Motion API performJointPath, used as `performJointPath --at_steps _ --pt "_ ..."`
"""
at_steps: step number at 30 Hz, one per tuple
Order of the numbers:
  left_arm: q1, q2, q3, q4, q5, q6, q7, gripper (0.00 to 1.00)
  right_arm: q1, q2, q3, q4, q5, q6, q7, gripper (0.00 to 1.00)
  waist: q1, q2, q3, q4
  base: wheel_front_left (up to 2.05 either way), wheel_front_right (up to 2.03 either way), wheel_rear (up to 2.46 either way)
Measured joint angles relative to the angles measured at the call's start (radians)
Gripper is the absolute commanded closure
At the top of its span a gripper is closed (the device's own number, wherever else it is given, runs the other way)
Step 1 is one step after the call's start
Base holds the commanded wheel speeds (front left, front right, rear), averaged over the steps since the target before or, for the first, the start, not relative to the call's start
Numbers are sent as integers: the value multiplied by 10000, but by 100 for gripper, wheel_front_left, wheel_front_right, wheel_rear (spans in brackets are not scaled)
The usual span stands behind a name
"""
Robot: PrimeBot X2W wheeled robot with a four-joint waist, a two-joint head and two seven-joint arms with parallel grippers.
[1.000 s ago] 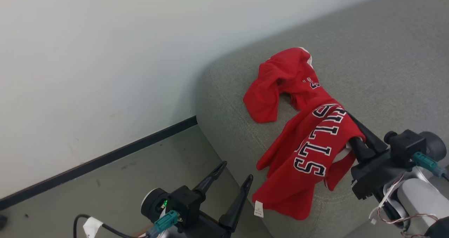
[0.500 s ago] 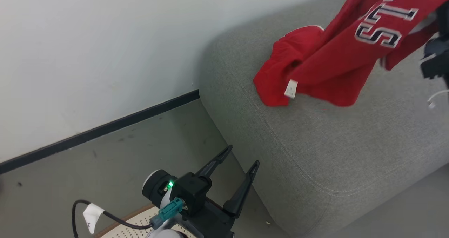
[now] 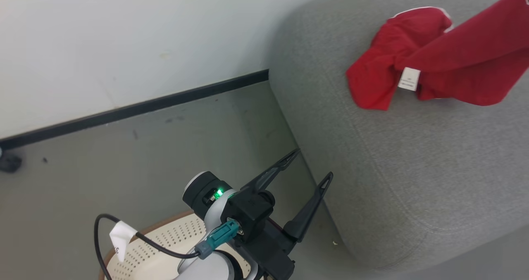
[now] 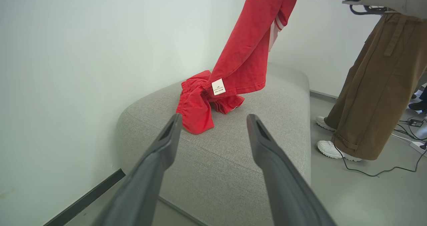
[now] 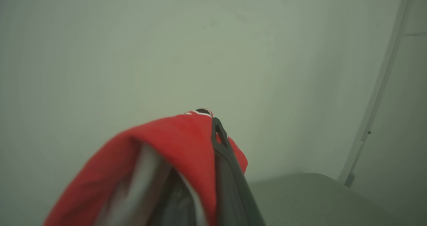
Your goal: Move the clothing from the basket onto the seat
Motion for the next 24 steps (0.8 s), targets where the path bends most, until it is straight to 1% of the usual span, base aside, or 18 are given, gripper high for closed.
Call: performJointPath --at_steps 4,10,13,19,24 --pt "-112 6 -88 -198 119 -2 174 0 -361 -134 -61 435 -4 2 0 100 0 0 394 356 0 0 0" --pt "-584 -6 -201 -443 265 -2 336 0 -809 -79 79 995 -138 4 0 100 0 1 1059 822 0 0 0" --pt "-701 -13 -221 -537 359 -2 359 0 -837 27 100 1168 -144 4 0 100 0 0 1290 968 0 0 0" --pt "-1250 -23 -278 -579 685 -36 433 0 -843 464 372 1910 -355 -15 0 100 1 1 1979 1368 0 0 0" --pt "-1468 -27 -263 -558 738 -90 430 0 -842 773 431 2531 -458 -265 -2 100 -1 1 2469 1667 0 0 0"
